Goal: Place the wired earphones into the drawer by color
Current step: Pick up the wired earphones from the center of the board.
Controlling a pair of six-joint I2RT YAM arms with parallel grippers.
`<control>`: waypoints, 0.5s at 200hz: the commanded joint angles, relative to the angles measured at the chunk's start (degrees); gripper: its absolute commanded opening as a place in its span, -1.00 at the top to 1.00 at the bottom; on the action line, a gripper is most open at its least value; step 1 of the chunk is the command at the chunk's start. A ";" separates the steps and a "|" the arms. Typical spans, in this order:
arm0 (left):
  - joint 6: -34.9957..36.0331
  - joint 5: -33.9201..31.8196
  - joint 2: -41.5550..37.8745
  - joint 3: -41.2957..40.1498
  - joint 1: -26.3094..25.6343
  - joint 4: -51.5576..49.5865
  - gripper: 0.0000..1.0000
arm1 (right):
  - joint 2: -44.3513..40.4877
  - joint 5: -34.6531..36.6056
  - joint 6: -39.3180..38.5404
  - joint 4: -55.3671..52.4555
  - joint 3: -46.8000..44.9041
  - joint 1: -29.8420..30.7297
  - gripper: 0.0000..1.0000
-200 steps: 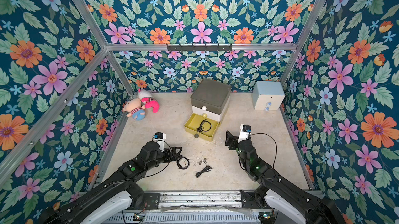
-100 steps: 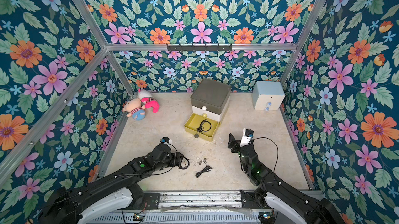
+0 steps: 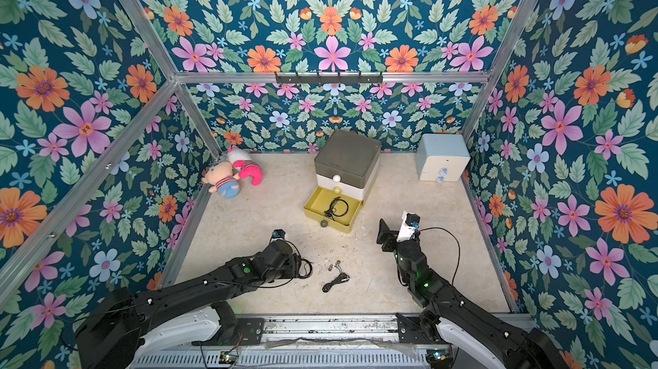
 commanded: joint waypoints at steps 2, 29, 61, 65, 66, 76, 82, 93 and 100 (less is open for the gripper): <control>-0.44 -2.02 1.25 0.52 -0.54 -0.88 -0.20 | 0.22 0.67 -0.80 1.78 0.00 0.04 -0.70; -0.58 -2.56 3.22 0.95 -1.23 -0.93 -0.03 | 0.23 0.50 -0.80 1.61 0.00 0.05 -0.70; -0.25 -2.94 6.17 1.82 -2.13 -0.89 0.09 | -0.12 0.48 -0.82 1.52 -0.09 0.02 -0.70; -0.23 -2.99 6.49 1.91 -2.21 -0.96 0.10 | -0.19 0.43 -0.79 1.51 -0.09 0.04 -0.70; -0.23 -3.03 6.61 1.96 -2.22 -0.92 0.10 | -0.20 0.41 -0.80 1.51 -0.09 0.07 -0.70; -0.02 -3.22 7.53 2.25 -2.47 -0.89 0.11 | -0.21 0.36 -0.80 1.60 -0.09 0.06 -0.70; -0.01 -3.30 8.05 2.43 -2.64 -0.88 0.12 | -0.21 0.30 -0.80 1.60 -0.09 0.10 -0.70; 0.04 -3.62 9.11 2.75 -2.83 -0.93 0.14 | -0.11 0.26 -0.80 1.60 -0.09 0.08 -0.70; 0.03 -3.77 9.72 2.97 -3.00 -0.88 0.15 | -0.09 0.29 -0.80 1.60 -0.10 0.03 -0.70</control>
